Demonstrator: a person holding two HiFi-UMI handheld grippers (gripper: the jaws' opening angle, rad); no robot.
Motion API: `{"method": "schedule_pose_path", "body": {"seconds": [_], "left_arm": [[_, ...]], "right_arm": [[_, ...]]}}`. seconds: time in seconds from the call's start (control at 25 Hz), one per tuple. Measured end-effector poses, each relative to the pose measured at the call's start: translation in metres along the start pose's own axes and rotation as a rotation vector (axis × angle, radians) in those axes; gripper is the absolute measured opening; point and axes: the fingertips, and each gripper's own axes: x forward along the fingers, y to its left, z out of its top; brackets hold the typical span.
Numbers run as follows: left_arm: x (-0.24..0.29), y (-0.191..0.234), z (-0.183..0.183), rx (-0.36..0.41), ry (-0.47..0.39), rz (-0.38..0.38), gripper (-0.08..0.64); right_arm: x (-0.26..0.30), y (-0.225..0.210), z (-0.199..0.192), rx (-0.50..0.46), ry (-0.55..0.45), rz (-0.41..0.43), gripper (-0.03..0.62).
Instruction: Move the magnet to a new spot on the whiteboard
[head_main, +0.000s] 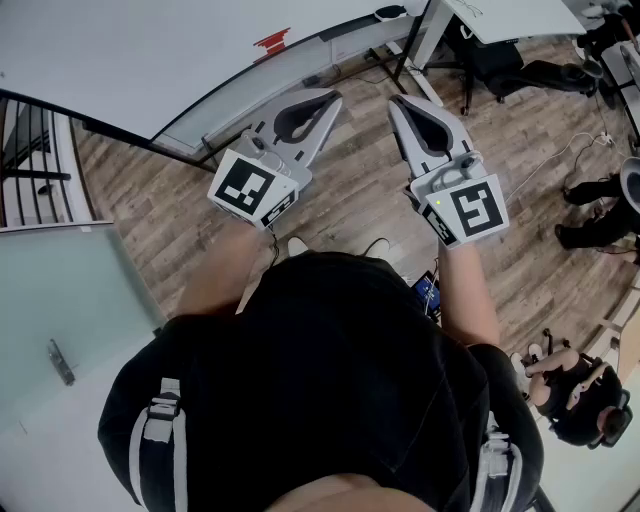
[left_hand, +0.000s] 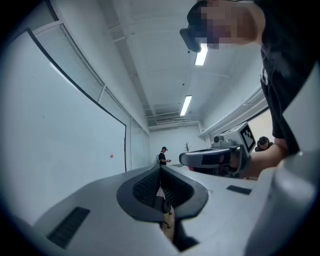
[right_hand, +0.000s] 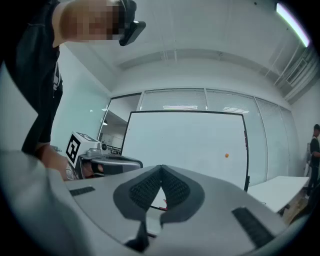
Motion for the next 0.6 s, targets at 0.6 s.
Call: {"method": "schedule_pose_path", "body": {"seconds": [0.6], "left_arm": [[0.013, -0.017, -0.004, 0.005, 0.018, 0.014, 0.005]], "right_arm": [[-0.027, -0.023, -0.009, 0.041, -0.021, -0.034, 0.000]]}}
